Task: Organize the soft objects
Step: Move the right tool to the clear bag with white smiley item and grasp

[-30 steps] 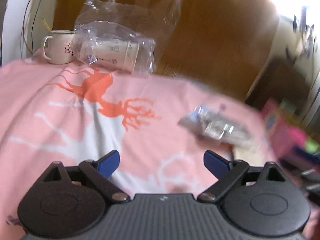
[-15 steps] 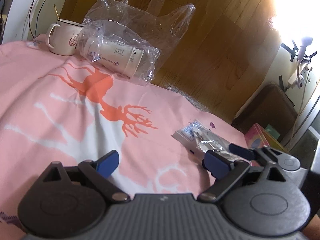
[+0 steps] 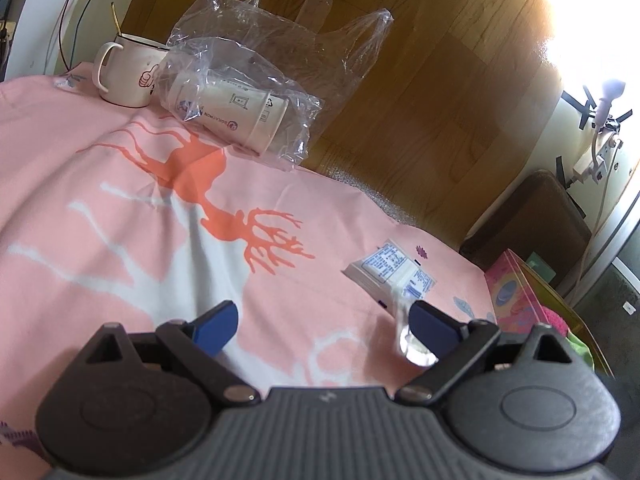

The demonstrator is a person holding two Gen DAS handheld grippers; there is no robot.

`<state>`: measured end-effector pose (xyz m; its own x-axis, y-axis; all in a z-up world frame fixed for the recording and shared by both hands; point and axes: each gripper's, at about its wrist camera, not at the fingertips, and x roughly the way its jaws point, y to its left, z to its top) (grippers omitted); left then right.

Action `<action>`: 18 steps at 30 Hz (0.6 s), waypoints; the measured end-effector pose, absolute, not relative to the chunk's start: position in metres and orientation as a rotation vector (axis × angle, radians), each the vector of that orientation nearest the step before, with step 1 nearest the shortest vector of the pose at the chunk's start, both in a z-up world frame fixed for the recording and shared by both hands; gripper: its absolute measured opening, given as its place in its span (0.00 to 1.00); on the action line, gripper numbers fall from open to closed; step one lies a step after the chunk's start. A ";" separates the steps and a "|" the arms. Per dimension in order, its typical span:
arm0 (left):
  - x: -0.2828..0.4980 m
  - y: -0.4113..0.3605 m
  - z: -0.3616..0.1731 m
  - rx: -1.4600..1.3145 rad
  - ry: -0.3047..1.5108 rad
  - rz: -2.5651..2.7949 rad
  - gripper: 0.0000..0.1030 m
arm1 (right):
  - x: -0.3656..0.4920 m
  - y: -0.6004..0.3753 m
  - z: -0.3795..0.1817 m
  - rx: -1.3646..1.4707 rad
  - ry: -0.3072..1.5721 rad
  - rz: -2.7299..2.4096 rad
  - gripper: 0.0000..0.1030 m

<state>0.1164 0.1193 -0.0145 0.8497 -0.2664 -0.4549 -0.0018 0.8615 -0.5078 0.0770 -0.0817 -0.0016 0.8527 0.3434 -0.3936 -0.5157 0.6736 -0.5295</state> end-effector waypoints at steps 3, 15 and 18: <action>0.116 0.119 -0.014 -0.511 0.545 -0.144 0.93 | 0.049 -0.079 -0.003 -0.675 0.264 0.543 0.19; 0.115 0.114 -0.013 -0.488 0.559 -0.165 0.93 | 0.023 -0.132 0.019 -0.243 0.387 0.613 0.47; 0.113 0.118 -0.014 -0.513 0.582 -0.200 0.93 | 0.022 -0.144 0.013 -0.154 0.459 0.609 0.47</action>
<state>0.1130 0.1178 -0.0142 0.8206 -0.3209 -0.4730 0.0382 0.8564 -0.5148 0.0223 -0.1440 0.0132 0.7236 0.5154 -0.4591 -0.5828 0.8126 -0.0063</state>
